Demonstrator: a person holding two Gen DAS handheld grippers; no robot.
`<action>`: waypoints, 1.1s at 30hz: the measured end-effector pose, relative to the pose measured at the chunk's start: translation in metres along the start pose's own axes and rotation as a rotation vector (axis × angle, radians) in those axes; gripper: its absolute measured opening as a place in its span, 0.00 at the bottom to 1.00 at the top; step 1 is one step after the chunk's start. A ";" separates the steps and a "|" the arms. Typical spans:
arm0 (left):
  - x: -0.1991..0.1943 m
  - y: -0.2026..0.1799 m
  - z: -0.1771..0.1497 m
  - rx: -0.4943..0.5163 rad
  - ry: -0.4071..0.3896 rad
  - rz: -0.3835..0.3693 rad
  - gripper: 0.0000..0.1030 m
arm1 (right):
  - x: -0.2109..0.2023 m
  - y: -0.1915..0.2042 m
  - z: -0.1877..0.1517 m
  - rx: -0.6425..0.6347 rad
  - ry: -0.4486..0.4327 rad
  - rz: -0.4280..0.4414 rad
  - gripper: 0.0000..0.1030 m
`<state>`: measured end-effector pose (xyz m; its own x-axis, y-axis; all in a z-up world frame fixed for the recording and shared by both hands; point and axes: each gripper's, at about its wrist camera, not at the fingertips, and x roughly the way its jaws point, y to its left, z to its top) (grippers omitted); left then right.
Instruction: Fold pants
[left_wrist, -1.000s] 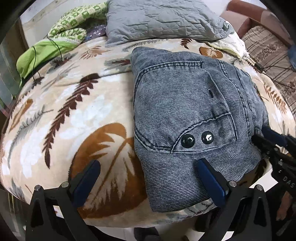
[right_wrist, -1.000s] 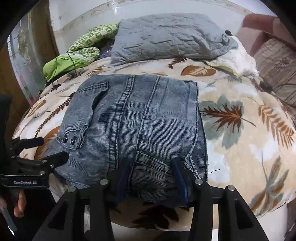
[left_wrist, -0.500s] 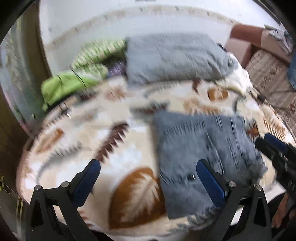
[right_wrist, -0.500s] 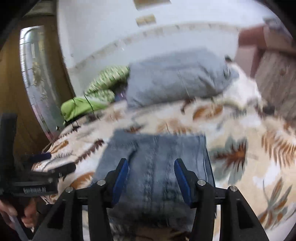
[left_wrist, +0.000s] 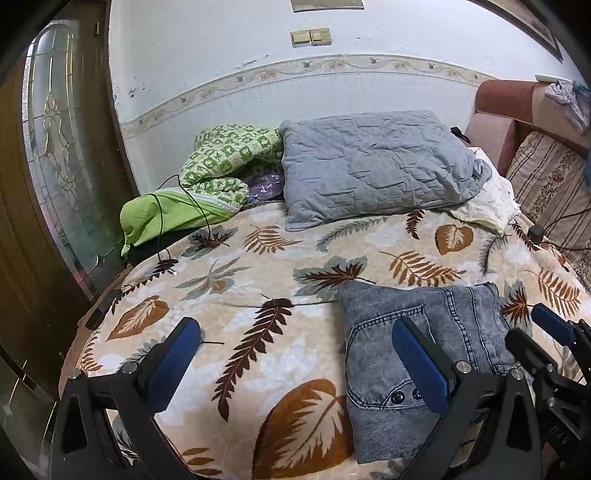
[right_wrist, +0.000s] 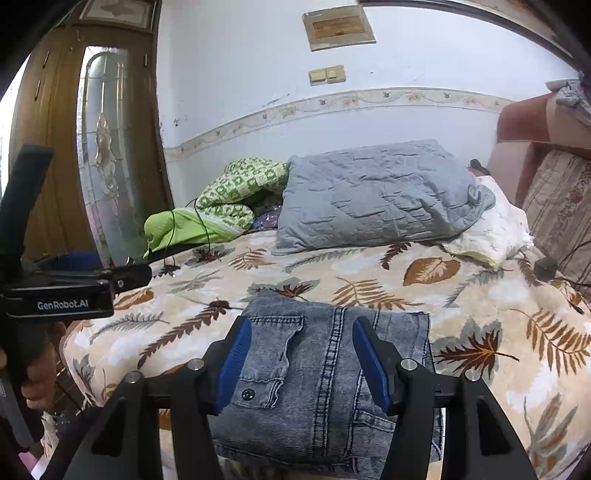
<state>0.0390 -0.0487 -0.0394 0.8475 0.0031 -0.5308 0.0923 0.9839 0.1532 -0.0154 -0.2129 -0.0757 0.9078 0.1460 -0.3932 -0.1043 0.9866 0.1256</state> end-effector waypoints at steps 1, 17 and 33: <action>-0.001 -0.002 -0.002 -0.001 0.003 0.001 1.00 | -0.001 -0.002 0.000 0.004 -0.001 -0.002 0.60; 0.015 0.001 -0.010 0.015 0.057 0.010 1.00 | 0.002 -0.017 -0.001 0.077 0.026 -0.023 0.61; 0.032 0.008 -0.017 0.015 0.096 0.031 1.00 | 0.012 -0.017 -0.002 0.082 0.070 -0.037 0.61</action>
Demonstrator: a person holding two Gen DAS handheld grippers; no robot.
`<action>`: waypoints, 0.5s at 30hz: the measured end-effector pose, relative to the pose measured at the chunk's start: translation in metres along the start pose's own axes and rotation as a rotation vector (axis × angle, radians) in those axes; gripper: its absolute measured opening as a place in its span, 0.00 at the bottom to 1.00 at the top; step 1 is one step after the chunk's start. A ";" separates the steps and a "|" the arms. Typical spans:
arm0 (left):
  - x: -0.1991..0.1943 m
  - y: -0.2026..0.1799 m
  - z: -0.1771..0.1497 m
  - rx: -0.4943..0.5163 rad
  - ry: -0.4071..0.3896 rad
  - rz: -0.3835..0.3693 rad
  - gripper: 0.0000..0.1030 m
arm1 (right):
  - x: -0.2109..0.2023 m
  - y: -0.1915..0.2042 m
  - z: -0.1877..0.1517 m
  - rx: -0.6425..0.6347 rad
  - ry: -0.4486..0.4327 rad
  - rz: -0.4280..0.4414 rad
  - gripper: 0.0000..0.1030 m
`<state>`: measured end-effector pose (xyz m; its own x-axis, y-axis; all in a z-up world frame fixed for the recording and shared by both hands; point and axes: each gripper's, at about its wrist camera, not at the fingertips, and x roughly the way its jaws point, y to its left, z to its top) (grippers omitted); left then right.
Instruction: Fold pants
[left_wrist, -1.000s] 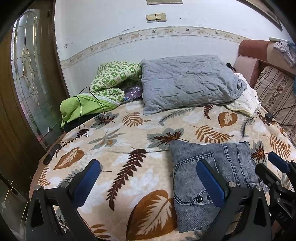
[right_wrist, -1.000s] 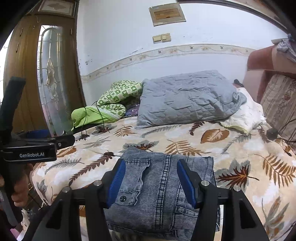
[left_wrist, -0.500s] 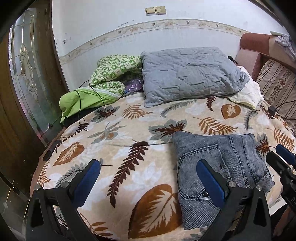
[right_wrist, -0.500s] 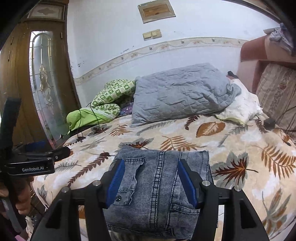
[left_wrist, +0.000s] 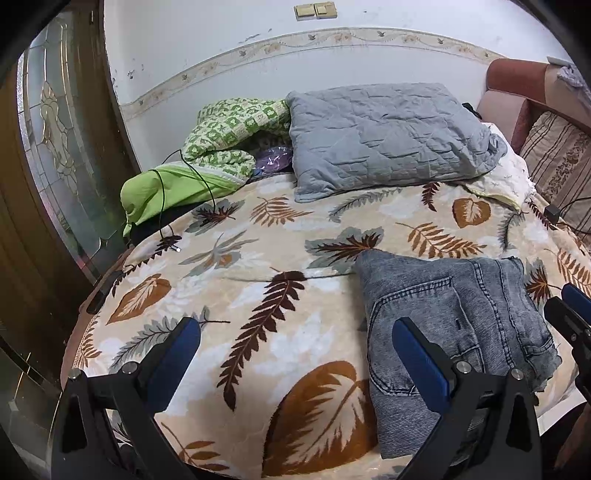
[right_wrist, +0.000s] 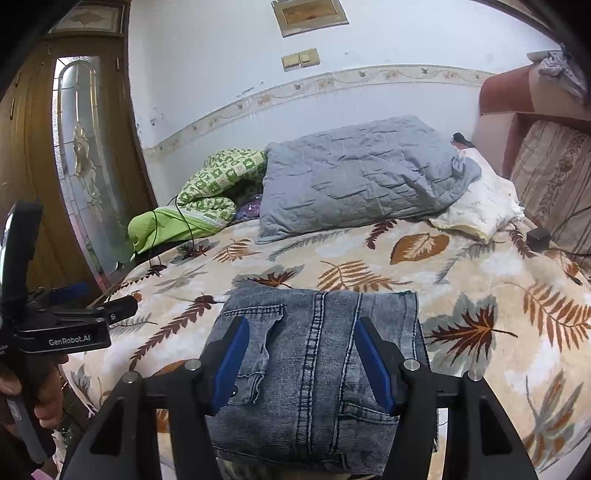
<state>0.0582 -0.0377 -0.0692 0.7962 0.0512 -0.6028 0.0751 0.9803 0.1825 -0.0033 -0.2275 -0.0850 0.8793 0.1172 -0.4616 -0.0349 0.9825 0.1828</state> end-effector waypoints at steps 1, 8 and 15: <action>0.002 0.000 -0.001 0.000 0.006 0.001 1.00 | 0.001 0.000 0.000 0.000 0.003 -0.001 0.61; 0.009 -0.002 -0.004 0.004 0.028 -0.005 1.00 | 0.003 -0.004 0.001 0.016 0.015 -0.006 0.61; 0.016 -0.006 -0.008 0.015 0.048 -0.011 1.00 | 0.004 -0.006 0.001 0.026 0.021 -0.016 0.61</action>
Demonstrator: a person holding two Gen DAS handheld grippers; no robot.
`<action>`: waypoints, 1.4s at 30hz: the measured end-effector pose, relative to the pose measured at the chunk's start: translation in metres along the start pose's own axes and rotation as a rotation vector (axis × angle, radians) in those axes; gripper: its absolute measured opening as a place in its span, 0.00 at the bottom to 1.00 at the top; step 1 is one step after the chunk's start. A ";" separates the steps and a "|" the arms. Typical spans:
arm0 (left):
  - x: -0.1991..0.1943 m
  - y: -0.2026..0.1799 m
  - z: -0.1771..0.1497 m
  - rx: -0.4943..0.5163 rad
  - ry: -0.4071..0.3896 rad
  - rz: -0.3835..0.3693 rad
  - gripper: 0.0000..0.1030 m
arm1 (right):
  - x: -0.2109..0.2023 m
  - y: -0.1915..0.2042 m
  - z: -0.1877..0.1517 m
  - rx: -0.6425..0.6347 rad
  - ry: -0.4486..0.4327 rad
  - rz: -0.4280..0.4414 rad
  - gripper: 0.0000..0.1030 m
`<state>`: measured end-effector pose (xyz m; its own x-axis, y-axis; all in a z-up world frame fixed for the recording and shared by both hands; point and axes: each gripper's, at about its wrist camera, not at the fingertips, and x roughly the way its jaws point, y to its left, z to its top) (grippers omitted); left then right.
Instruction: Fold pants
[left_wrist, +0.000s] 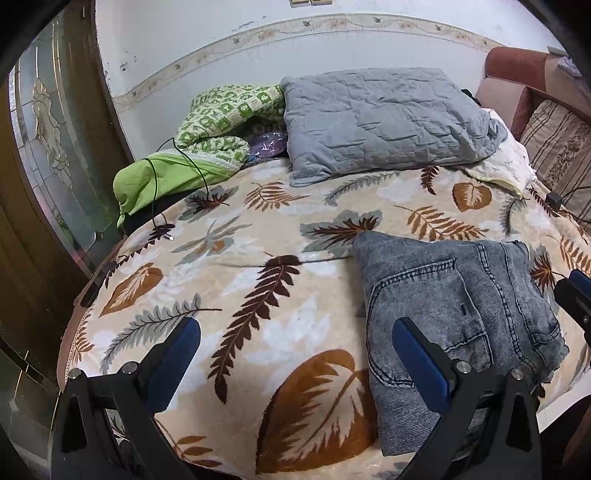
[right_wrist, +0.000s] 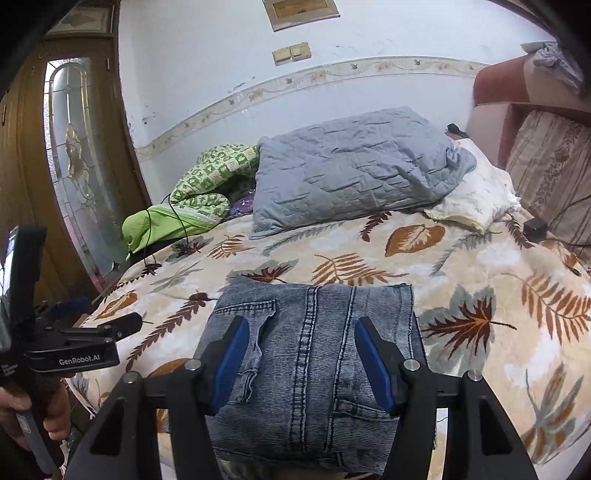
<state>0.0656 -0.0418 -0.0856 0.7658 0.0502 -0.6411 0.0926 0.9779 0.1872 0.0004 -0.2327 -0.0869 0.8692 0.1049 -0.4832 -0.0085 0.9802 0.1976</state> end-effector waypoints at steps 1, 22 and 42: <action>0.001 0.000 0.000 0.000 0.002 -0.001 1.00 | 0.000 0.000 0.000 0.000 0.001 -0.001 0.61; 0.002 -0.005 0.001 0.006 0.009 0.002 1.00 | -0.001 0.004 0.002 -0.009 -0.003 0.023 0.61; 0.002 -0.011 0.005 0.003 0.036 -0.036 1.00 | -0.004 0.000 0.004 -0.005 0.012 -0.011 0.62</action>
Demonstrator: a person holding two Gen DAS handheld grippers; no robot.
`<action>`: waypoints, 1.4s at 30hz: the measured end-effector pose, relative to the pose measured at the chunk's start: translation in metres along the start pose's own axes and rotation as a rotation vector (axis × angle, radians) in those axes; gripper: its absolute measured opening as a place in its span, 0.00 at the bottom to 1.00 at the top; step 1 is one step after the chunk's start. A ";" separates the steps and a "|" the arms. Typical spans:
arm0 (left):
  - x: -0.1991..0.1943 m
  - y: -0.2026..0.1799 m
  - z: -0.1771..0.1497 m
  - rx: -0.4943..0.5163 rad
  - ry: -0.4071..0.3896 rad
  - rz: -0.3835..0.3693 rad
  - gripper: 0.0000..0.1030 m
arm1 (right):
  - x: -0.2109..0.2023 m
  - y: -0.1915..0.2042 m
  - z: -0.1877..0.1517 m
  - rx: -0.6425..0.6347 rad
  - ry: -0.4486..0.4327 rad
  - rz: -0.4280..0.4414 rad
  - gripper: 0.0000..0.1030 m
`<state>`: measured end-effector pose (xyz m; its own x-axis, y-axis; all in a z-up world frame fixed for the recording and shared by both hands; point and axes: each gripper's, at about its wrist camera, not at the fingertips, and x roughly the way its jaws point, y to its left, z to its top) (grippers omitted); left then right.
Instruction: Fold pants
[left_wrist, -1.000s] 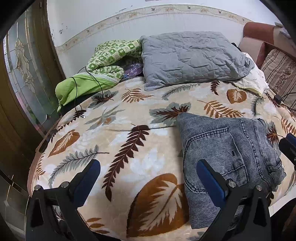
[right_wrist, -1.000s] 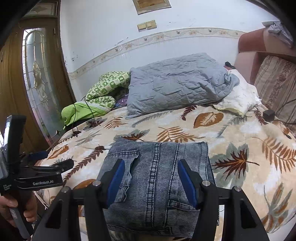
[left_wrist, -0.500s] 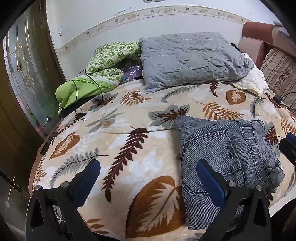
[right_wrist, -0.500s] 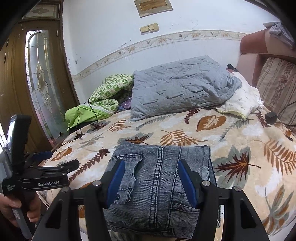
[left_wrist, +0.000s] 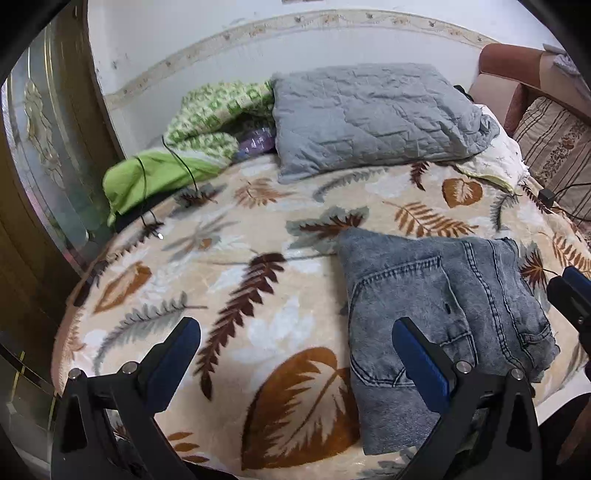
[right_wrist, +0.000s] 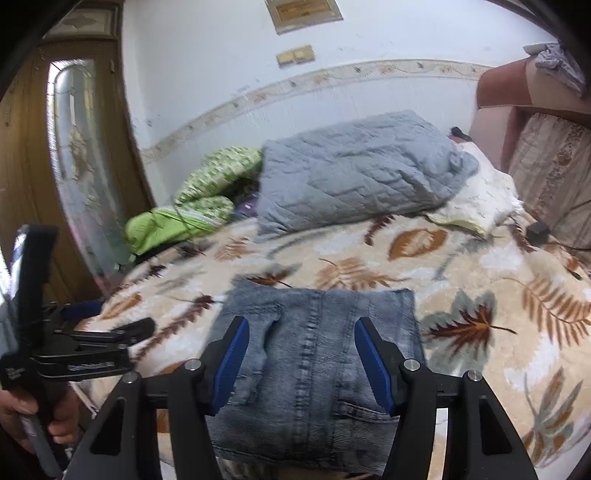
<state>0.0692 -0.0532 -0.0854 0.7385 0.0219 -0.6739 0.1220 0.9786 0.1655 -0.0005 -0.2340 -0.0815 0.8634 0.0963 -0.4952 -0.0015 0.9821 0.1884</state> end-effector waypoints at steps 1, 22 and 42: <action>0.008 0.004 -0.001 -0.011 0.031 -0.008 1.00 | 0.004 -0.003 0.000 0.004 0.021 -0.021 0.62; 0.084 0.010 -0.015 -0.086 0.362 -0.343 1.00 | 0.058 -0.141 -0.031 0.613 0.348 -0.025 0.64; 0.099 -0.043 -0.016 0.022 0.391 -0.500 1.00 | 0.085 -0.124 -0.042 0.595 0.439 0.110 0.70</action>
<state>0.1259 -0.0898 -0.1707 0.2929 -0.3595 -0.8860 0.4063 0.8856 -0.2250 0.0524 -0.3411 -0.1823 0.5929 0.3672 -0.7167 0.3049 0.7214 0.6218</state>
